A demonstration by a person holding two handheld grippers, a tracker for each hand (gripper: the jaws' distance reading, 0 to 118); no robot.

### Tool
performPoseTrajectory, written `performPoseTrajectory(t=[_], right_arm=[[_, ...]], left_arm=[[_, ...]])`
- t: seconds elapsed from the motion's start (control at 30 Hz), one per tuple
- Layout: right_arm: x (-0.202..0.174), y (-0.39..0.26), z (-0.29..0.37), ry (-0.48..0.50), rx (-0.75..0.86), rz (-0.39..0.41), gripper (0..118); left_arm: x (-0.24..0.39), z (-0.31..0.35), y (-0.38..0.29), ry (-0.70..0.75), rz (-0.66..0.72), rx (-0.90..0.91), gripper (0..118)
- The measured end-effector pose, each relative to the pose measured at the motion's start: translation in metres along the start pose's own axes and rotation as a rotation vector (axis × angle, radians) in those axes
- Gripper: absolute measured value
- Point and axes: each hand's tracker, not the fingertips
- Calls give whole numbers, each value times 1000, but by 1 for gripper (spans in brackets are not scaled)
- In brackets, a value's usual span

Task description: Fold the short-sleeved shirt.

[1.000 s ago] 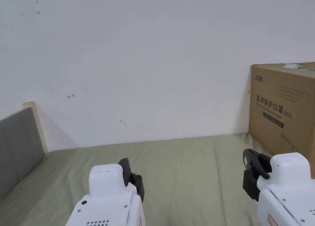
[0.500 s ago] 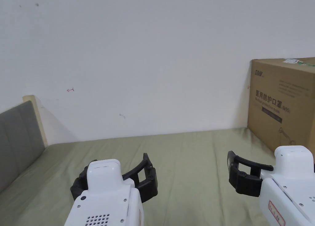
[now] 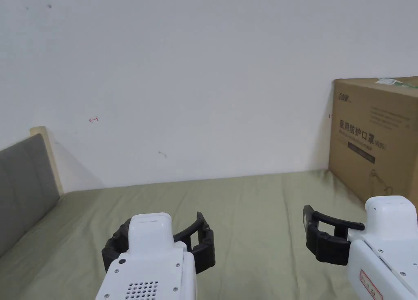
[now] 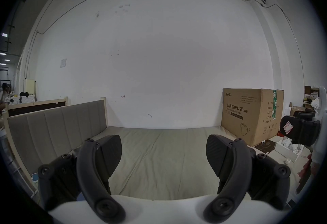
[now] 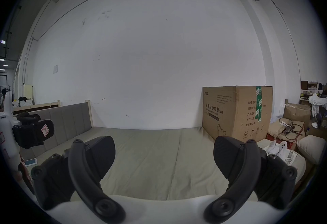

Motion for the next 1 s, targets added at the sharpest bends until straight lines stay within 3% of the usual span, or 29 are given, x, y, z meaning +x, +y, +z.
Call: performPoseTrajectory(t=[1.0], right_arm=[[-6, -6, -6, 15, -54, -4, 112]], left_arm=[[-10, -7, -4, 45, 85, -59, 101]])
